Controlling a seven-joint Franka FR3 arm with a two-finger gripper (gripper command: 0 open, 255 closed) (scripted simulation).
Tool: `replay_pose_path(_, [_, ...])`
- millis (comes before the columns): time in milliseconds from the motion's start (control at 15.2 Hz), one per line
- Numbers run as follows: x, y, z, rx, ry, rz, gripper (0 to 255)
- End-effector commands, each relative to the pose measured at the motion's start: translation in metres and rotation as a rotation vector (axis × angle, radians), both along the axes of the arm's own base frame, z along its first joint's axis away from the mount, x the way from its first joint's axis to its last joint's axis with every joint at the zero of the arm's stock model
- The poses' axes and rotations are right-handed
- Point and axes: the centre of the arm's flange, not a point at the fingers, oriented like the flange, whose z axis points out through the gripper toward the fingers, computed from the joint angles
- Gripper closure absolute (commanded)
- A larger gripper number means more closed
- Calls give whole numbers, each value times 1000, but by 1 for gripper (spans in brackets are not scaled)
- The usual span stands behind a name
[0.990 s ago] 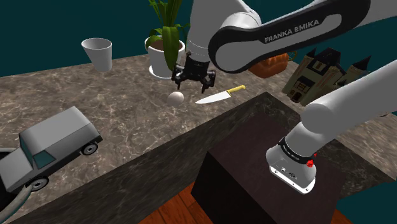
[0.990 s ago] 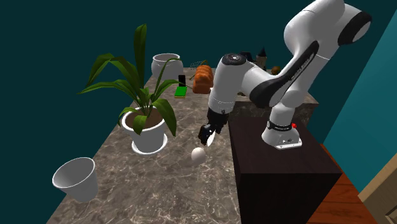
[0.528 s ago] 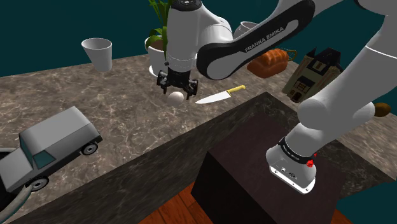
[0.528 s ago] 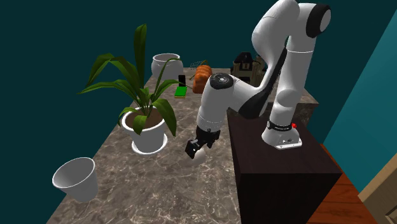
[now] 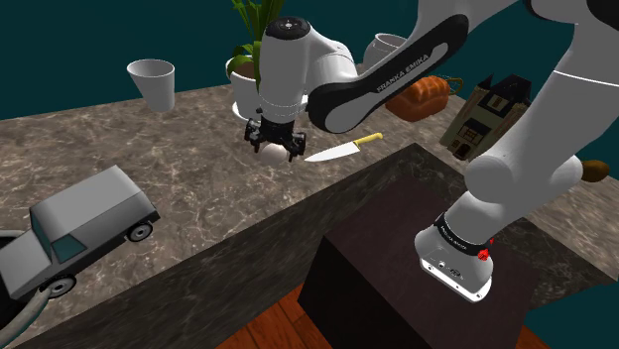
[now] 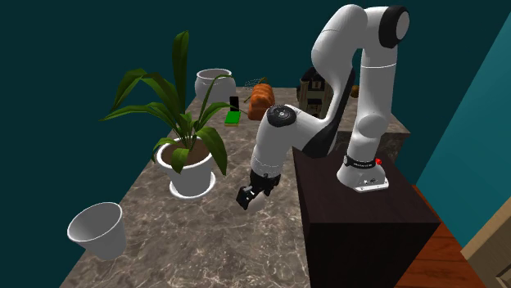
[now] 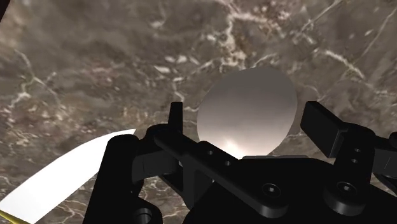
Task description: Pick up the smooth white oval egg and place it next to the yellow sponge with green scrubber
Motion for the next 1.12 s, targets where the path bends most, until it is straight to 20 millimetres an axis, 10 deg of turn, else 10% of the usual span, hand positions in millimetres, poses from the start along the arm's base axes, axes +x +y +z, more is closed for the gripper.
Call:
replay_pose_path(0, [0,0,0,0,0,0,0])
replay_pose_path(264, [0,0,0,0,0,0,0])
replay_pose_path(330, [0,0,0,0,0,0,255])
replay_pose_path(1056, [0,0,10,0,0,0,255])
